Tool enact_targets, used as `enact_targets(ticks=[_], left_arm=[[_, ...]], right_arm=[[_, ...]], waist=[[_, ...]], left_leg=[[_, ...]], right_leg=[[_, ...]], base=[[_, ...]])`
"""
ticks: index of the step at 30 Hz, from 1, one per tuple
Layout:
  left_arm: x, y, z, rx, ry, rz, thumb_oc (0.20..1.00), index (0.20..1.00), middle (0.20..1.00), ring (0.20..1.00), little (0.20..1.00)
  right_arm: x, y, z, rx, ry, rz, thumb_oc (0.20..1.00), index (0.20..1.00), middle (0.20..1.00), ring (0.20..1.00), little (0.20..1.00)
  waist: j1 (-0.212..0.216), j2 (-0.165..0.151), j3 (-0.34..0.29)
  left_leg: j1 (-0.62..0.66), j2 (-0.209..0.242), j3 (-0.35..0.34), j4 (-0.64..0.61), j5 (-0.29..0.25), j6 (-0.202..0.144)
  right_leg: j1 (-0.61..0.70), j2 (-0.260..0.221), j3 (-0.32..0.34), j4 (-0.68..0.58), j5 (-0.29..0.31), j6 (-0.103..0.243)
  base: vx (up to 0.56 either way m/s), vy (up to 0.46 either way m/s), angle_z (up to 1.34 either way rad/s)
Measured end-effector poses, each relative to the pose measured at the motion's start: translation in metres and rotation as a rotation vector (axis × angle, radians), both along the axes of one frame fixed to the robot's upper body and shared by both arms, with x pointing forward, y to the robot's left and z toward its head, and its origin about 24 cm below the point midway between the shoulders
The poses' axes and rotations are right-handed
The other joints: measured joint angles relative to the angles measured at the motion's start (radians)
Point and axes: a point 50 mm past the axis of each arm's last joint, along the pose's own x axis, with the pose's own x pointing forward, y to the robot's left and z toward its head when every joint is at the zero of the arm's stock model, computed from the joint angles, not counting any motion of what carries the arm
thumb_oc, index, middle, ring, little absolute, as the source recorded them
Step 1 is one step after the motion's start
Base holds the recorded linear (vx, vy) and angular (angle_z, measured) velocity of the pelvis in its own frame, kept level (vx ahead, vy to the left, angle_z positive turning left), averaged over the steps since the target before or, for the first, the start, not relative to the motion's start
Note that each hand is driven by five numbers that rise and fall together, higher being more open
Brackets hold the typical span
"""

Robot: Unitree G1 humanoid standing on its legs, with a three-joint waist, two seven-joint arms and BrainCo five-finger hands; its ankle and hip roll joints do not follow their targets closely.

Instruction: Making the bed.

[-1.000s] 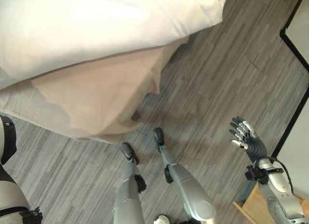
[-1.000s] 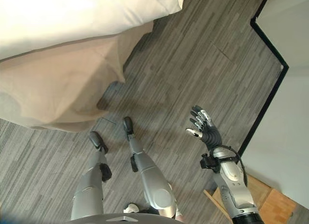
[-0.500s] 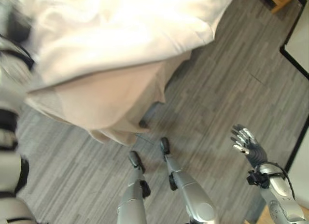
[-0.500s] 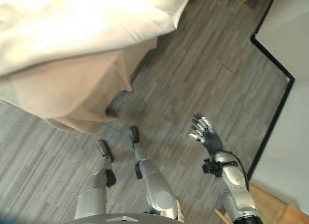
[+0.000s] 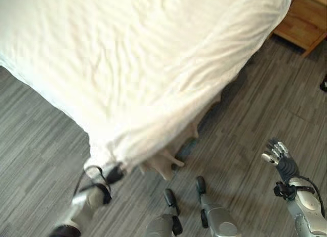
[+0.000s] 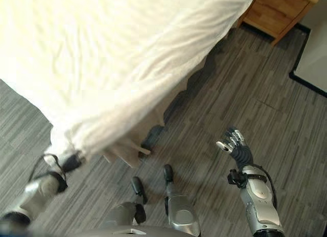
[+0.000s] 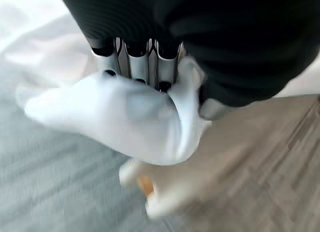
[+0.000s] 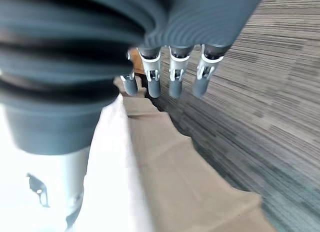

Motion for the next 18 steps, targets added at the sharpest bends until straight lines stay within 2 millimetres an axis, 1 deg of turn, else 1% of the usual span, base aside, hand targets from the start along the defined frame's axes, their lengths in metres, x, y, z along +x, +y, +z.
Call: enact_targets(ticks=[1, 3, 4, 5, 6, 7, 8, 9, 10, 13, 14, 15, 16, 17, 18], left_arm=[[-0.010, -0.004, -0.012, 0.001, 0.053, -0.013, 0.200, 0.200, 0.200, 0.200, 0.200], [-0.037, -0.010, -0.044, 0.010, 0.211, -0.001, 0.200, 0.200, 0.200, 0.200, 0.200], [-0.051, -0.022, -0.057, 0.001, 0.285, -0.034, 0.200, 0.200, 0.200, 0.200, 0.200], [-0.056, -0.033, -0.064, -0.016, 0.310, -0.045, 0.200, 0.200, 0.200, 0.200, 0.200], [-0.056, -0.033, -0.064, -0.016, 0.310, -0.045, 0.200, 0.200, 0.200, 0.200, 0.200], [-0.084, -0.050, -0.086, -0.032, 0.474, -0.060, 0.200, 0.200, 0.200, 0.200, 0.200], [-0.107, -0.047, -0.095, 0.002, 0.597, -0.073, 0.373, 0.373, 0.373, 0.373, 0.373], [-0.109, -0.041, -0.094, 0.016, 0.616, -0.068, 1.000, 1.000, 1.000, 1.000, 1.000], [-0.117, -0.033, -0.095, 0.032, 0.661, -0.064, 1.000, 1.000, 1.000, 1.000, 1.000], [-0.147, -0.023, -0.098, 0.026, 0.770, -0.012, 1.000, 1.000, 1.000, 1.000, 1.000], [-0.151, -0.021, -0.097, 0.020, 0.779, 0.005, 1.000, 1.000, 1.000, 1.000, 1.000], [-0.151, -0.017, -0.097, 0.007, 0.779, 0.049, 1.000, 1.000, 1.000, 1.000, 1.000], [-0.149, -0.014, -0.095, 0.010, 0.766, 0.052, 1.000, 1.000, 1.000, 1.000, 1.000], [-0.138, -0.013, -0.091, 0.017, 0.723, 0.038, 1.000, 1.000, 1.000, 1.000, 1.000], [-0.129, -0.006, -0.087, 0.032, 0.694, 0.031, 1.000, 1.000, 1.000, 1.000, 1.000]], right_arm=[[-0.003, 0.001, -0.003, 0.002, 0.015, 0.002, 1.000, 1.000, 1.000, 1.000, 1.000], [-0.006, 0.002, -0.006, 0.003, 0.032, 0.008, 1.000, 1.000, 1.000, 1.000, 1.000], [-0.009, 0.002, -0.008, 0.002, 0.044, 0.007, 1.000, 1.000, 1.000, 1.000, 1.000], [-0.010, 0.002, -0.009, 0.003, 0.048, 0.008, 1.000, 1.000, 1.000, 1.000, 1.000], [-0.010, 0.002, -0.009, 0.003, 0.048, 0.008, 1.000, 1.000, 1.000, 1.000, 1.000], [-0.014, 0.004, -0.011, -0.001, 0.057, 0.019, 1.000, 1.000, 1.000, 1.000, 1.000], [-0.020, 0.003, -0.014, -0.008, 0.080, 0.030, 1.000, 1.000, 1.000, 1.000, 1.000], [-0.022, 0.003, -0.016, -0.011, 0.089, 0.029, 1.000, 1.000, 1.000, 1.000, 1.000], [-0.023, 0.003, -0.017, -0.013, 0.098, 0.028, 1.000, 1.000, 1.000, 1.000, 1.000], [-0.025, 0.001, -0.018, -0.011, 0.111, 0.019, 1.000, 1.000, 1.000, 1.000, 1.000], [-0.026, 0.001, -0.019, -0.010, 0.118, 0.016, 1.000, 1.000, 1.000, 1.000, 1.000], [-0.027, -0.001, -0.020, -0.010, 0.125, 0.010, 1.000, 1.000, 1.000, 1.000, 1.000], [-0.027, -0.001, -0.021, -0.009, 0.129, 0.008, 1.000, 1.000, 1.000, 1.000, 1.000], [-0.025, 0.000, -0.020, -0.008, 0.128, 0.011, 1.000, 1.000, 1.000, 1.000, 1.000], [-0.022, 0.000, -0.019, -0.007, 0.124, 0.014, 1.000, 1.000, 1.000, 1.000, 1.000]], waist=[[0.000, 0.001, -0.021], [-0.003, 0.014, -0.057], [-0.002, 0.011, -0.093], [-0.002, 0.025, -0.112], [-0.002, 0.025, -0.112], [-0.003, 0.027, -0.123], [0.002, 0.017, -0.143], [0.006, 0.011, -0.144], [0.011, 0.006, -0.148], [0.014, 0.001, -0.167], [0.015, 0.000, -0.169], [0.023, -0.001, -0.170], [0.027, -0.003, -0.172], [0.029, -0.002, -0.176], [0.029, -0.001, -0.179]], left_leg=[[0.010, 0.002, -0.001, 0.000, -0.003, -0.003], [0.045, 0.005, -0.003, 0.000, -0.011, 0.000], [0.044, 0.004, -0.008, 0.000, -0.015, 0.001], [0.047, 0.004, -0.011, 0.000, -0.017, 0.003], [0.047, 0.004, -0.011, 0.000, -0.017, 0.003], [0.078, 0.003, -0.018, 0.000, -0.024, 0.008], [0.079, 0.004, -0.028, 0.000, -0.027, 0.008], [0.080, 0.004, -0.031, 0.000, -0.027, 0.008], [0.081, 0.003, -0.032, 0.000, -0.027, 0.009], [0.085, -0.002, -0.037, 0.000, -0.027, 0.009], [0.088, -0.003, -0.040, 0.000, -0.027, 0.009], [0.096, -0.005, -0.047, 0.000, -0.026, 0.010], [0.096, -0.007, -0.053, 0.000, -0.026, 0.010], [0.095, -0.008, -0.057, 0.000, -0.026, 0.009], [0.095, -0.009, -0.058, 0.000, -0.026, 0.010]], right_leg=[[0.012, 0.001, -0.004, 0.000, -0.004, 0.000], [0.046, 0.004, -0.007, 0.000, -0.016, -0.001], [0.047, 0.004, -0.010, 0.000, -0.020, 0.001], [0.052, 0.004, -0.012, 0.000, -0.017, -0.003], [0.052, 0.004, -0.012, 0.000, -0.017, -0.003], [0.084, 0.004, -0.015, 0.000, -0.020, 0.001], [0.089, 0.003, -0.023, 0.000, -0.027, 0.001], [0.092, 0.003, -0.026, 0.000, -0.027, 0.001], [0.093, 0.002, -0.030, 0.000, -0.028, 0.001], [0.099, -0.005, -0.036, 0.000, -0.034, 0.005], [0.100, -0.007, -0.038, 0.000, -0.036, 0.003], [0.112, -0.009, -0.043, 0.000, -0.037, 0.003], [0.113, -0.011, -0.048, 0.000, -0.038, 0.003], [0.114, -0.013, -0.054, 0.000, -0.042, 0.008], [0.115, -0.015, -0.057, 0.000, -0.041, 0.009]], base=[[0.01, -0.015, 0.07], [0.01, -0.012, 0.02], [0.05, -0.036, 0.05], [0.05, -0.036, 0.05], [0.03, -0.025, 0.04], [0.01, -0.017, 0.14], [0.01, -0.017, 0.18], [0.01, -0.029, 0.17], [0.01, -0.026, 0.06], [0.01, -0.015, 0.06], [0.01, -0.006, 0.14], [0.01, -0.003, 0.17], [0.01, 0.002, 0.21], [0.01, 0.014, 0.17], [0.01, 0.020, 0.12]])
